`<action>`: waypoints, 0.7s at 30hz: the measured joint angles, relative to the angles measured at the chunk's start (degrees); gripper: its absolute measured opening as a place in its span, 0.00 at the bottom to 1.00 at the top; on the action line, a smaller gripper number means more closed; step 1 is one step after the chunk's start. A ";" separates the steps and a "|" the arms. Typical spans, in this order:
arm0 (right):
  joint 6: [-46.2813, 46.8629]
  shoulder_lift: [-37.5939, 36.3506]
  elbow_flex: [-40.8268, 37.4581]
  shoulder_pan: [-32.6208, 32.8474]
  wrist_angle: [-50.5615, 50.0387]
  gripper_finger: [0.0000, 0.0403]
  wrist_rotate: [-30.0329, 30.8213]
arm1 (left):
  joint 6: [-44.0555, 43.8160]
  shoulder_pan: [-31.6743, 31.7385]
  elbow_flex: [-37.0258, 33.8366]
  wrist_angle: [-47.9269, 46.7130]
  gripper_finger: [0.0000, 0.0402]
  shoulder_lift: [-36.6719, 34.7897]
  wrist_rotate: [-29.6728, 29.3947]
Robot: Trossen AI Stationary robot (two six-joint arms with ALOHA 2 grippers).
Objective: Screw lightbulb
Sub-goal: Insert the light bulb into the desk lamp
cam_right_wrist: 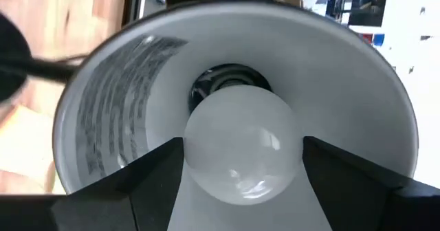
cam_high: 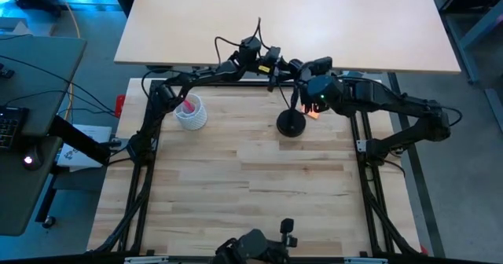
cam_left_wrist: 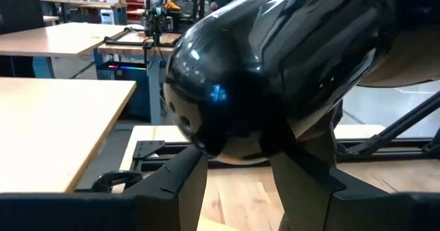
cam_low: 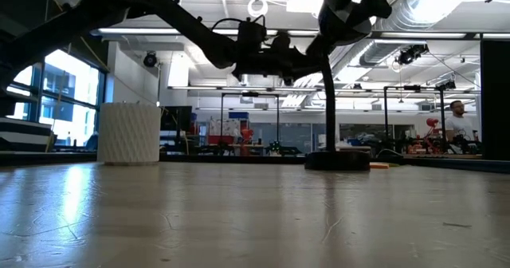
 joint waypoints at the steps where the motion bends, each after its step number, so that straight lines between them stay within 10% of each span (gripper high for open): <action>1: 1.63 0.00 0.00 0.02 0.00 0.72 -0.17 | 0.41 -0.20 0.00 0.00 0.38 0.00 0.00; 21: 74.19 -0.04 0.00 -0.33 3.84 0.72 -2.37 | 9.38 -2.43 -0.09 -4.23 0.38 -1.83 -3.50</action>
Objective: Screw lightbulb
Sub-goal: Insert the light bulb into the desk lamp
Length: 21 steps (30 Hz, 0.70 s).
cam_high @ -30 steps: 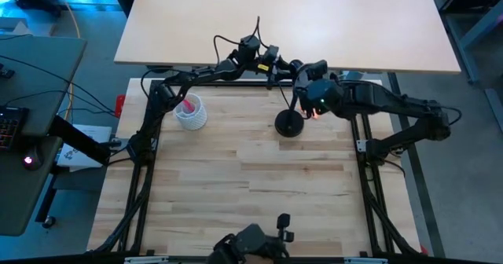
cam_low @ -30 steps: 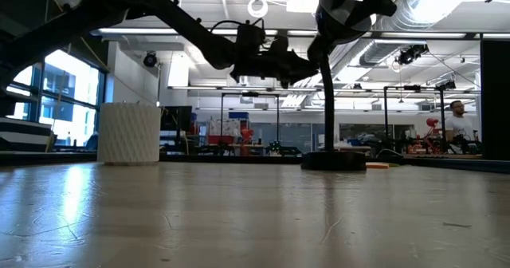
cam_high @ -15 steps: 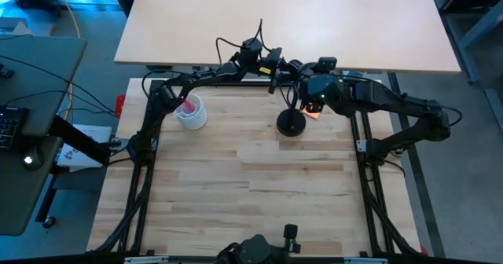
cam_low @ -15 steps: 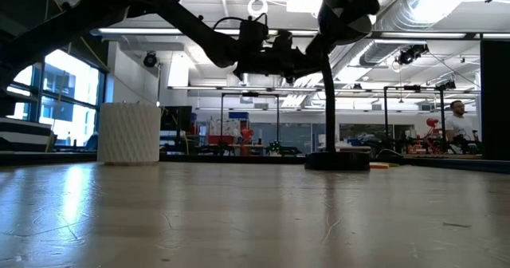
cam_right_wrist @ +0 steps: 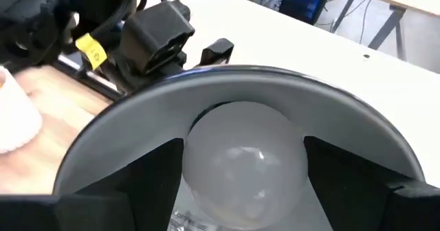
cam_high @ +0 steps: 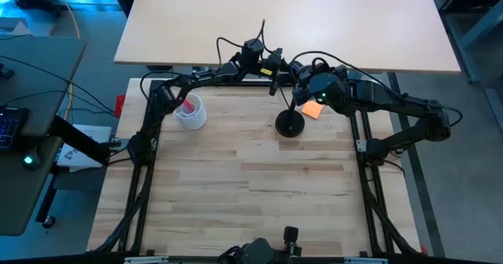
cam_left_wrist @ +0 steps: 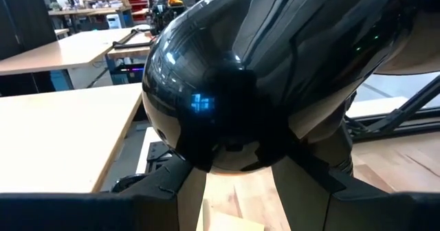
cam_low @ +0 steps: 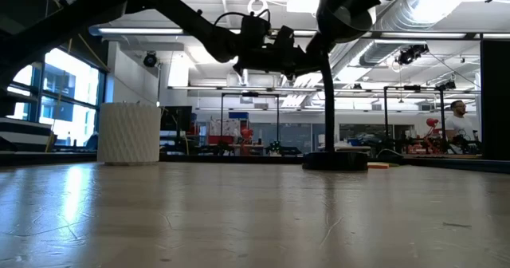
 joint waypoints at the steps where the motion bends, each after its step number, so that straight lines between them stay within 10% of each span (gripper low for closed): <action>1: 0.05 0.00 0.00 0.00 0.19 0.72 0.04 | 0.00 -0.02 0.00 -0.15 0.38 -0.04 0.02; 21: -4.70 0.11 -0.02 -0.76 1.28 0.72 -3.37 | 0.66 -0.02 0.09 -2.00 0.38 -0.20 0.37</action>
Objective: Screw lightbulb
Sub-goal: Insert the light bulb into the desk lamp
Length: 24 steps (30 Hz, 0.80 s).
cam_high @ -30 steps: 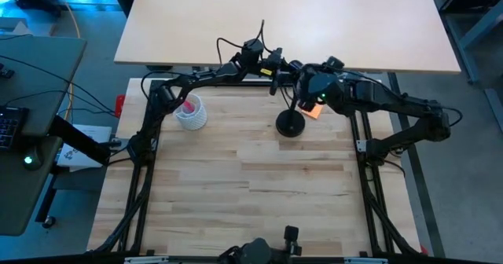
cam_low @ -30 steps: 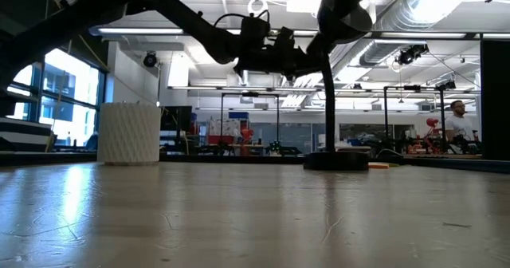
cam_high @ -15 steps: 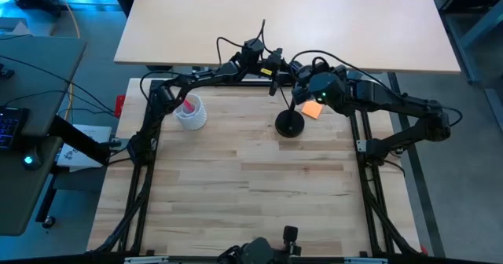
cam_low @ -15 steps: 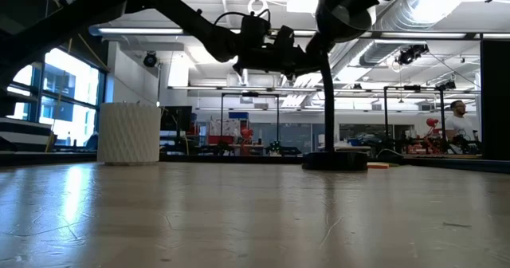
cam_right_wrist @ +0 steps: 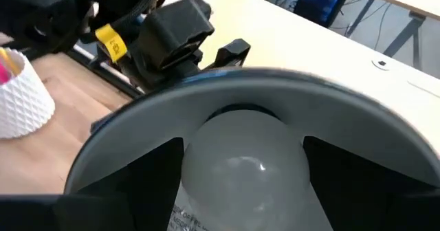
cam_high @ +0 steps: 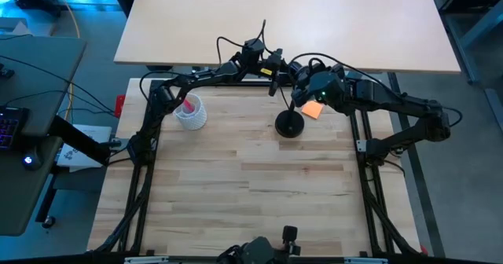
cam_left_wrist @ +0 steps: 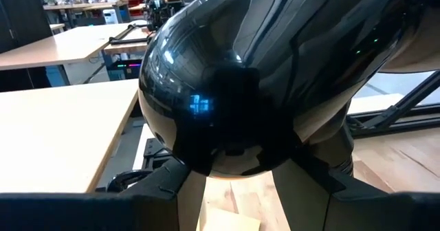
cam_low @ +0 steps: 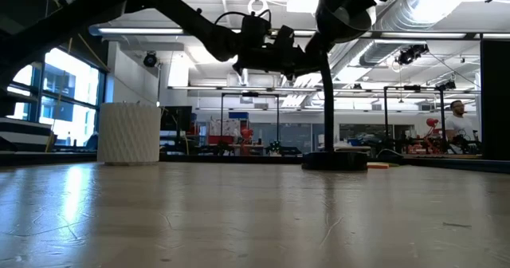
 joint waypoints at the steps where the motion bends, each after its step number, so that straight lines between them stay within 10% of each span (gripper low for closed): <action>1: -0.87 0.04 0.00 0.00 -0.11 0.72 0.00 | 0.00 0.00 0.01 -0.13 0.38 0.00 -0.03; 24: -31.23 -0.02 -0.02 0.18 2.24 0.72 -1.93 | -0.24 0.13 0.02 -0.77 0.38 0.00 0.04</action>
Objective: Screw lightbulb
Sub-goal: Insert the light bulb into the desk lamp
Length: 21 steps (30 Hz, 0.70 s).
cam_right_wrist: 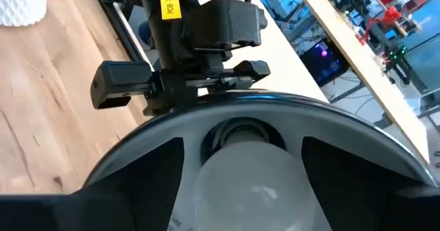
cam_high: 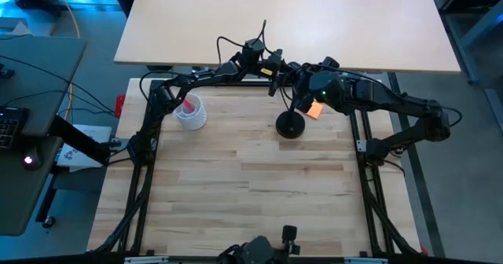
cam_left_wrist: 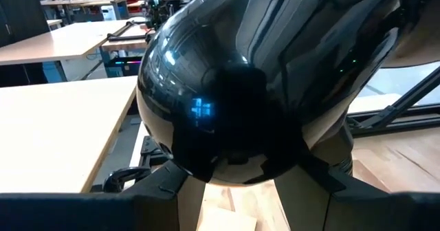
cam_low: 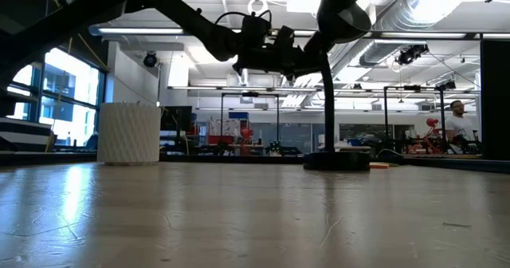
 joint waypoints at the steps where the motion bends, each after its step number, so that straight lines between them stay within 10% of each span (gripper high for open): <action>1: 1.56 0.00 0.00 -0.05 -0.29 0.72 -0.04 | 0.02 -0.01 0.00 0.02 0.38 0.00 0.01; 12: 38.10 -0.07 0.00 -2.50 -0.63 0.72 2.65 | 3.24 -0.88 0.00 -0.22 0.38 0.00 -3.00; 21: 40.61 -0.53 0.00 -2.61 6.82 0.72 5.17 | 3.61 -1.16 0.00 -1.63 0.38 0.00 -2.68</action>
